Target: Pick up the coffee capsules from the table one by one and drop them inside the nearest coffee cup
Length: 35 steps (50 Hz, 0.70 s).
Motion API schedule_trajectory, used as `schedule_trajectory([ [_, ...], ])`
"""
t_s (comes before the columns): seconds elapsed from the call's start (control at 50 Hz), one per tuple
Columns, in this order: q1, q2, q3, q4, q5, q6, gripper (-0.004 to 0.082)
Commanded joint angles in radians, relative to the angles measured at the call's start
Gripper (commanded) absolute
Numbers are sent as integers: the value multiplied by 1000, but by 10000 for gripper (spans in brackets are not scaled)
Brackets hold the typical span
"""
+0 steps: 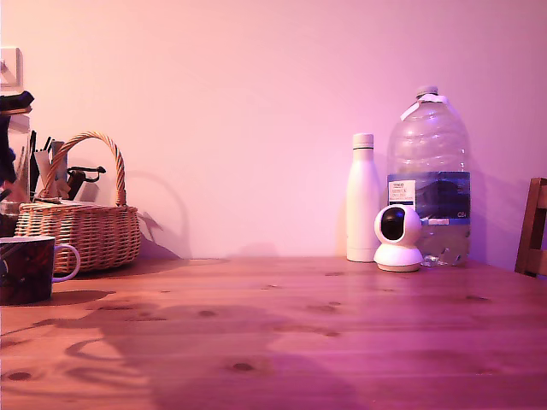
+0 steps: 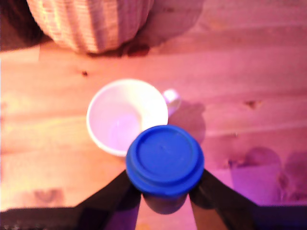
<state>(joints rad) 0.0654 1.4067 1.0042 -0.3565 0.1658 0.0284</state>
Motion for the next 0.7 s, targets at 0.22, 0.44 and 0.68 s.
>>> schedule_trajectory([
  [0.22, -2, 89, 77, -32, -6, -13, 219],
  [0.44, -3, 183, 181, -101, -21, -13, 219],
  [0.68, -3, 262, 268, -161, -43, -13, 219],
])
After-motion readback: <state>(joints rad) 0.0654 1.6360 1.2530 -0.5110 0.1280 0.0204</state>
